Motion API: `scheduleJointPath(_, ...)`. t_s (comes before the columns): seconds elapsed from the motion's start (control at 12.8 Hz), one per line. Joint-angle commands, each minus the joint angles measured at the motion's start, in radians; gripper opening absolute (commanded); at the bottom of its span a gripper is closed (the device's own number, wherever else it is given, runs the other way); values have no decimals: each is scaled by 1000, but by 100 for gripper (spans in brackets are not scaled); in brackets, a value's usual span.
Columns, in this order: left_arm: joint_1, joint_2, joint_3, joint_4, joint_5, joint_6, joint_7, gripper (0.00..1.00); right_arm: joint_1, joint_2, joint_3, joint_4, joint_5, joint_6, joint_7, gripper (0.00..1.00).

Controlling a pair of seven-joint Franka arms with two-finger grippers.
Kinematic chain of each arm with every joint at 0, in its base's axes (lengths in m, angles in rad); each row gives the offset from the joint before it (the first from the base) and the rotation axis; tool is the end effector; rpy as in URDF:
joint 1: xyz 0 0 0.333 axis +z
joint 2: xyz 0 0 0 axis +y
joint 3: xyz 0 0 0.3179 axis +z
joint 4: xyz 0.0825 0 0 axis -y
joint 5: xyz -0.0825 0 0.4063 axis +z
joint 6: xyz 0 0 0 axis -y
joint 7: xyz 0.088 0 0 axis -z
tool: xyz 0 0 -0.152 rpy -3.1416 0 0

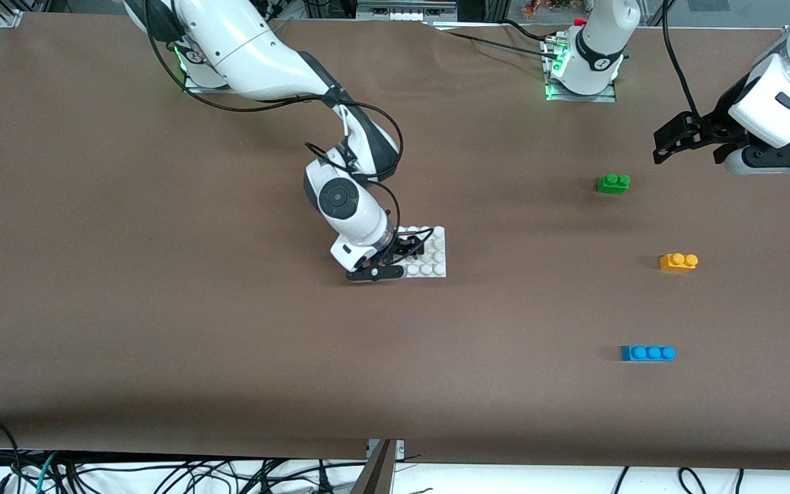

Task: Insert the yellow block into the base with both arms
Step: 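Open the right gripper and lift it off the white plate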

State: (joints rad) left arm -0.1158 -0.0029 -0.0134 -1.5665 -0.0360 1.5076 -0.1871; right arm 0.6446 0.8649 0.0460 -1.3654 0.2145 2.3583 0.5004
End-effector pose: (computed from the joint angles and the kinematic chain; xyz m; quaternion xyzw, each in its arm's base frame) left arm 0.5612 -0.0786 0.5800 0.9990 0.0283 -0.0305 0.0133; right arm 0.5951 0.4960 0.1548 -0.9932 -0.0144 0.0020 0.1159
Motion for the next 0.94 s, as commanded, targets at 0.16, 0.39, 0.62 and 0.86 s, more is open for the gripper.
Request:
scheduleJointPath(0.16,5,26,7,26,-12,-18,-2,100,-138,-116,6,-14,-27,-264,-143,100)
scheduleJointPath(0.39,92,32,-26,14,-19,11,8,100,-172,-178,-76,-17,-26,-414,-186,100)
scheduleJointPath(0.62,166,32,-73,-9,-30,39,11,100,-175,-225,-188,-26,-23,-534,-270,100)
scheduleJointPath(0.86,174,32,-73,-79,-21,69,9,100,-180,-279,-293,-38,-23,-612,-290,100)
